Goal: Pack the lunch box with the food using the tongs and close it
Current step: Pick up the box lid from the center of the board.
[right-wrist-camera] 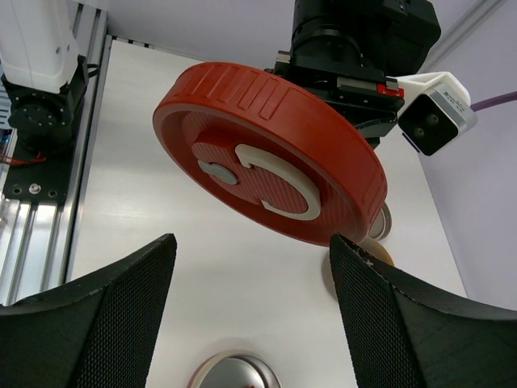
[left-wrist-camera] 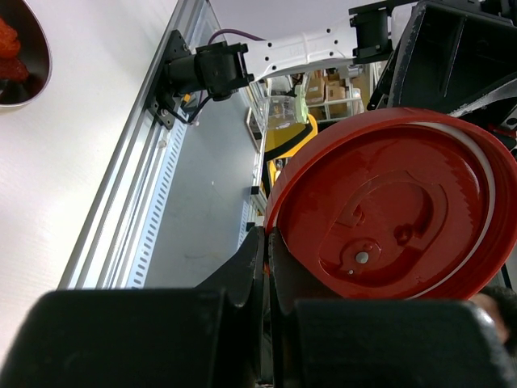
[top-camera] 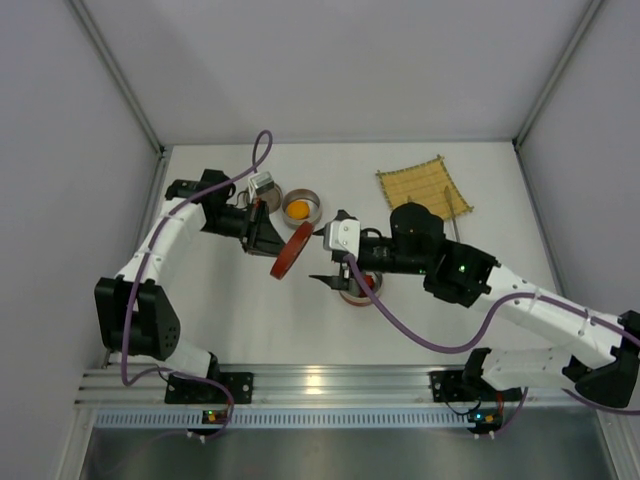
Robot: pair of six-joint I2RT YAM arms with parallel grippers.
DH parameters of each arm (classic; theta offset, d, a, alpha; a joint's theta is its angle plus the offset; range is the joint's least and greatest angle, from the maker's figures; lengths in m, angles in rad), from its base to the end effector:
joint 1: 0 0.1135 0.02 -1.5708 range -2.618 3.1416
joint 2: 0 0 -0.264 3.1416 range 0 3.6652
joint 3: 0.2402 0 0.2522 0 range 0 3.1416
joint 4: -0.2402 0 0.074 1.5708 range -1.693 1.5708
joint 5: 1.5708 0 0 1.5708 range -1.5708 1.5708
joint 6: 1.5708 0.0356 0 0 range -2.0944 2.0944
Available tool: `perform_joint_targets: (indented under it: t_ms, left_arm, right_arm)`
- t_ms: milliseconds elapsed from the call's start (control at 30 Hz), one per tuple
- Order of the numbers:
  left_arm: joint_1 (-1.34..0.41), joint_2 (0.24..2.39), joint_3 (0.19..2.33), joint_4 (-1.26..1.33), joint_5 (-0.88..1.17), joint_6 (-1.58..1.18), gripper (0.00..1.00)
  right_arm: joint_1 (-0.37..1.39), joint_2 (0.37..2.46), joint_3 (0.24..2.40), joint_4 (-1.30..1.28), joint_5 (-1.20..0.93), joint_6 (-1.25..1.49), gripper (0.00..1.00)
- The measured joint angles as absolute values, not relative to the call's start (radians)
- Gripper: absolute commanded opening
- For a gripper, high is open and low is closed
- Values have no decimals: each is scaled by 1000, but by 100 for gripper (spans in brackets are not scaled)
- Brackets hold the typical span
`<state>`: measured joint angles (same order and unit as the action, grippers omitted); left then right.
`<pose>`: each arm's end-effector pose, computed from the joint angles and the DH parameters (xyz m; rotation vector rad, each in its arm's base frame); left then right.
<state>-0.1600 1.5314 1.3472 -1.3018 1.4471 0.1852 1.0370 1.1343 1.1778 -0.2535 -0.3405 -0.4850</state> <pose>0.2590 -0.0776 0.3133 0.4787 2.2453 -2.0252 0.1199 0.2262 0.4009 -1.4268 1.1340 0.6967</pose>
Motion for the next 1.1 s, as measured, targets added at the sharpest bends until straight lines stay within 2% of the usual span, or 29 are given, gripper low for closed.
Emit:
perform_joint_targets:
  t_ms: [533, 633, 733, 900, 1100]
  left_arm:
    - [-158, 1537, 1351, -1305, 1459, 188, 0]
    - [-158, 1538, 1351, -1305, 1461, 190, 0]
    - [-158, 1538, 1351, -1303, 1465, 188, 0]
    - [-158, 1543, 1351, -1302, 1461, 189, 0]
    - [-167, 1548, 1351, -1302, 1449, 195, 0]
  right_arm:
    - [1084, 1217, 1238, -229, -281, -452, 77]
    - [1086, 1220, 1243, -232, -281, -460, 74]
    - [1087, 1221, 1246, -234, -282, -488, 64]
    - [1087, 1213, 1245, -260, -284, -573, 54]
    - [1087, 1161, 1233, -351, -327, -700, 48]
